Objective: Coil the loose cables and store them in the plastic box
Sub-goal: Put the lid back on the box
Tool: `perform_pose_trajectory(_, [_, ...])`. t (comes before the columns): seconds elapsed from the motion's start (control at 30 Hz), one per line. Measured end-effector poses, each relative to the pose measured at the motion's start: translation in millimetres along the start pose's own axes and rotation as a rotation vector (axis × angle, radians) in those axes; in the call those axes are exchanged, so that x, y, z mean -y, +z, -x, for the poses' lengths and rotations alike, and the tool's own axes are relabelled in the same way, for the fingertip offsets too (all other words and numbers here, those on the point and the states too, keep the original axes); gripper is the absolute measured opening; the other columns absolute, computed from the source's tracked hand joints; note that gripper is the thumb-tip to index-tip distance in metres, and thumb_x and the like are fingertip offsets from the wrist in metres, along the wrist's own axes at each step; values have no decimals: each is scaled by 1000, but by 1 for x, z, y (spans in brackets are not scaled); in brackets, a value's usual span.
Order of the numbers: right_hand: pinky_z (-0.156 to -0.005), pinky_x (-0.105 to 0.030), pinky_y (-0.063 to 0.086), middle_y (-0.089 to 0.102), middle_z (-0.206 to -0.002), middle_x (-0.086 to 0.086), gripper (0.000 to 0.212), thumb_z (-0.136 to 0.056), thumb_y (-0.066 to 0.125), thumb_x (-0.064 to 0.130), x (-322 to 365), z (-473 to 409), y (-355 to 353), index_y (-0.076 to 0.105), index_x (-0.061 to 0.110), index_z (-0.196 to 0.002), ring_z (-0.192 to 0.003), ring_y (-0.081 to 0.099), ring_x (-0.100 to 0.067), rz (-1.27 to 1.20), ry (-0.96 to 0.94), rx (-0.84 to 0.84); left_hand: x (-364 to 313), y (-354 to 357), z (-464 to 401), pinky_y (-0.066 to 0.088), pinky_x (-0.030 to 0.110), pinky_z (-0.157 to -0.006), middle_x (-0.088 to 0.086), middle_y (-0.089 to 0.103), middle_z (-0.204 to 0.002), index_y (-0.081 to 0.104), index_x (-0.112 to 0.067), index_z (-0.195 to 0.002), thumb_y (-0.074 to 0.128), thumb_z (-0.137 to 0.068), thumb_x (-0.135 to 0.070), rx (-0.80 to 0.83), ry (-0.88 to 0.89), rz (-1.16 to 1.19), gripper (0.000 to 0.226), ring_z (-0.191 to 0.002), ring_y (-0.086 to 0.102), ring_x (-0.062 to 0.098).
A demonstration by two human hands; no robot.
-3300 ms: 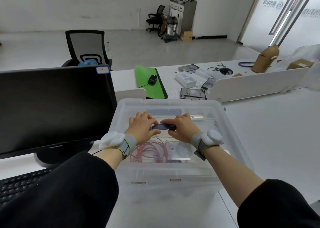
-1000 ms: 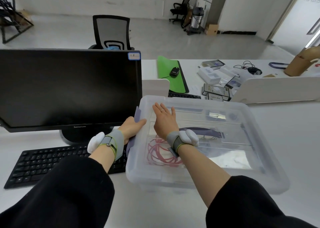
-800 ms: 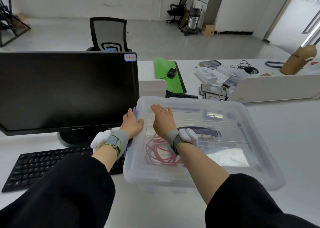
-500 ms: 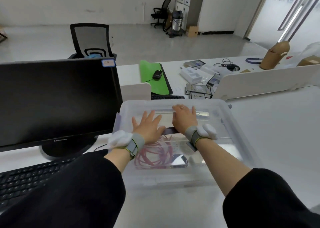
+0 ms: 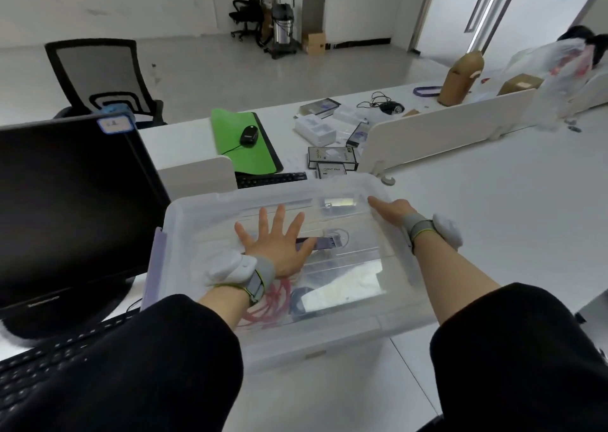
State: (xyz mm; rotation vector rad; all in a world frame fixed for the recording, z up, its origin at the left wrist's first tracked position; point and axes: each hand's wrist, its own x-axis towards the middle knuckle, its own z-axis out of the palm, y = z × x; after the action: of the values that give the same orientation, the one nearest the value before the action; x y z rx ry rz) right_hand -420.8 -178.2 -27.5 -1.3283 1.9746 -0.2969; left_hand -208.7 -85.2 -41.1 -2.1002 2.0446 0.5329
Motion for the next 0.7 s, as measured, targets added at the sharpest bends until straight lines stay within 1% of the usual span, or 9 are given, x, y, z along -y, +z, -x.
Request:
perform_pose_trajectory(0.1, [-108, -36, 26, 36, -145, -22, 80, -89, 42, 62, -5, -2, 3, 37, 0, -139, -134, 31, -36, 106, 26, -81, -1, 0, 0, -12, 67, -106, -4, -26, -156, -10, -39, -148, 11, -93, -64, 20, 1, -3, 64, -141, -27, 28])
perform_pose_trajectory(0.13, [-108, -36, 25, 35, -146, -21, 82, -88, 43, 64, -6, -2, 2, 36, 1, -141, -135, 30, -36, 92, 28, -73, -1, 0, 0, -12, 67, -106, -5, -26, -155, -10, -40, -148, 11, -93, -64, 25, 0, -3, 64, -141, -27, 28])
perform_pose_trajectory(0.23, [-108, -37, 28, 32, -150, -17, 84, -88, 48, 59, -10, -7, -2, 30, 0, -144, -136, 33, -33, -104, 44, 97, 0, 0, -1, -13, 68, -106, -5, -27, -155, -11, -40, -148, 12, -93, -65, 34, -2, 3, 64, -141, -28, 28])
perform_pose_trajectory(0.3, [-109, -38, 29, 32, -150, -16, 84, -86, 51, 59, -13, -8, -4, 32, 1, -144, -136, 35, -33, -144, 49, 129, -1, 0, -2, -13, 68, -106, -5, -28, -155, -11, -40, -147, 12, -93, -65, 36, 0, 4, 64, -141, -29, 28])
perform_pose_trajectory(0.4, [-109, -40, 32, 41, -144, -18, 82, -84, 54, 61, -16, -9, -1, 41, 0, -137, -133, 38, -35, -82, 18, -8, -1, 1, -3, -13, 67, -105, -5, -28, -155, -11, -40, -147, 12, -93, -65, 33, -3, 2, 64, -141, -29, 28])
perform_pose_trajectory(0.5, [-95, -36, 40, 54, -130, -18, 70, -84, 51, 63, -15, -3, 3, 54, 7, -126, -121, 49, -35, 86, -51, -194, 0, 1, -3, -13, 67, -105, -5, -28, -155, -11, -40, -147, 11, -92, -65, 34, -1, 2, 65, -141, -29, 29])
perform_pose_trajectory(0.57, [-93, -35, 41, 51, -131, -18, 66, -87, 51, 59, -11, 0, 4, 51, 10, -131, -120, 50, -36, 102, -73, -198, 0, 1, -3, -13, 67, -105, -5, -28, -155, -11, -40, -147, 11, -92, -65, 36, -2, -1, 65, -140, -29, 29])
perform_pose_trajectory(0.63, [-95, -35, 41, 49, -133, -18, 65, -89, 51, 54, -9, 2, 2, 48, 7, -133, -121, 49, -36, 114, -60, -180, -1, 0, -2, -13, 67, -104, -5, -28, -155, -11, -40, -147, 11, -92, -66, 42, -1, -4, 65, -140, -29, 29])
perform_pose_trajectory(0.7, [-94, -35, 41, 53, -131, -19, 62, -91, 49, 52, -7, 2, 1, 48, 4, -131, -120, 50, -35, 166, -59, -175, 0, 0, -2, -14, 67, -104, -5, -28, -155, -11, -40, -147, 12, -92, -66, 44, 2, -2, 65, -140, -29, 29])
